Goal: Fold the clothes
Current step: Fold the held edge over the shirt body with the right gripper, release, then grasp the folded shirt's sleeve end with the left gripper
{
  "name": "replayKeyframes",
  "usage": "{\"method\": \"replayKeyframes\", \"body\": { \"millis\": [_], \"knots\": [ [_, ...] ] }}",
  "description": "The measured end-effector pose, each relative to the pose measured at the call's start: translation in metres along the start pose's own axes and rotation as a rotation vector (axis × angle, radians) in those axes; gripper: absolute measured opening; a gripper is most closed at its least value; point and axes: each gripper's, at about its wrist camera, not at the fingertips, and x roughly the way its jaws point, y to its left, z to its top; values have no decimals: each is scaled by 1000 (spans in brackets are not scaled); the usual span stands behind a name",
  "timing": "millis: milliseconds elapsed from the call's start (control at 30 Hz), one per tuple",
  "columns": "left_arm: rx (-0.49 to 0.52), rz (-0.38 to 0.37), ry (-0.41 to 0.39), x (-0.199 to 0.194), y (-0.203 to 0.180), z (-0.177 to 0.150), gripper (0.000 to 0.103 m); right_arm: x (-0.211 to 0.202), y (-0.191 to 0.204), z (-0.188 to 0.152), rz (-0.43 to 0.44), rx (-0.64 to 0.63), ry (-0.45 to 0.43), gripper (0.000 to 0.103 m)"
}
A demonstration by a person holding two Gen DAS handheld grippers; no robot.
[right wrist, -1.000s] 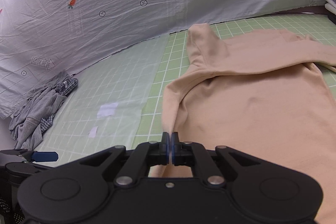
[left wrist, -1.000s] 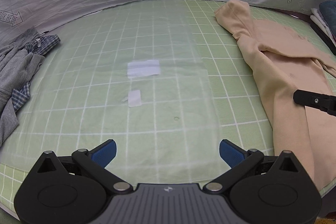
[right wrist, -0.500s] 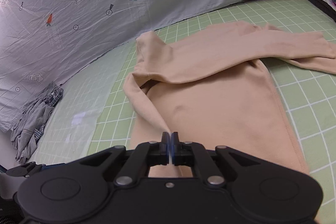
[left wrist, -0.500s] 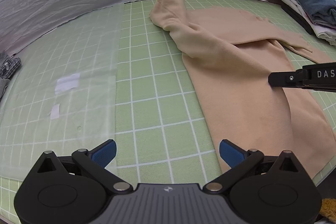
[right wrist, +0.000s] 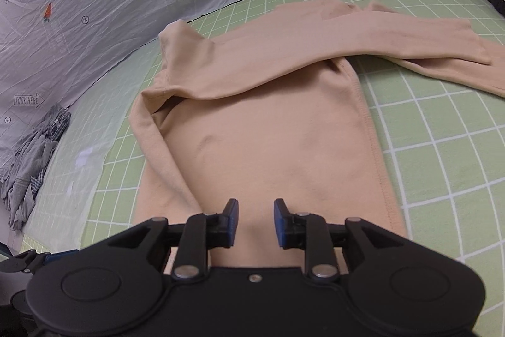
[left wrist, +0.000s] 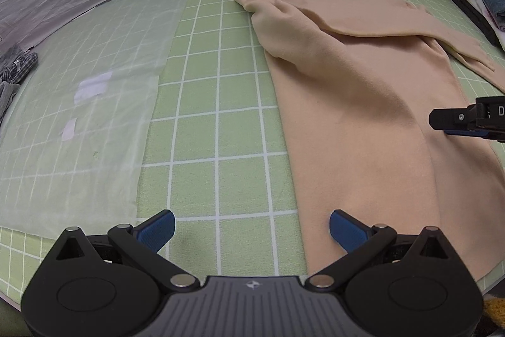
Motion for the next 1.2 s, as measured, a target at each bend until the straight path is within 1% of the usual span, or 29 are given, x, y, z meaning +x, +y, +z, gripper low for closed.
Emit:
{"method": "replayKeyframes", "body": {
  "millis": [133, 200, 367, 533, 633, 667, 800, 867, 900, 967, 1100, 1200],
  "knots": [
    [-16, 5, -17, 4, -5, 14, 103, -8, -30, 13, -46, 71, -35, 30],
    [-22, 8, -23, 7, -7, 22, 103, -12, -44, 20, -73, 110, -58, 34],
    [-52, 11, -41, 15, -7, 48, 103, -21, -78, 37, -131, 195, -115, 36],
    [-144, 11, -66, 25, 11, 88, 103, -23, -106, 56, -182, 275, -177, 38],
    [-197, 5, -87, 31, 22, 114, 103, -19, -121, 73, -213, 311, -214, 39],
    [-209, 1, -95, 33, 24, 125, 103, -17, -126, 80, -223, 319, -223, 41],
    [-225, -15, -119, 49, 39, 167, 103, -3, -143, 111, -273, 315, -244, 49],
    [-235, -15, -133, 57, 50, 188, 103, 5, -148, 125, -320, 287, -244, 52],
    [-241, -16, -138, 62, 54, 200, 103, 9, -150, 132, -345, 273, -243, 57],
    [-261, -35, -152, 71, 63, 218, 103, 16, -155, 143, -386, 243, -237, 62],
    [-303, -104, -148, 93, 73, 246, 103, 28, -167, 159, -441, 219, -215, 66],
    [-342, -170, -134, 110, 77, 262, 103, 33, -174, 163, -441, 225, -202, 67]
  ]
}}
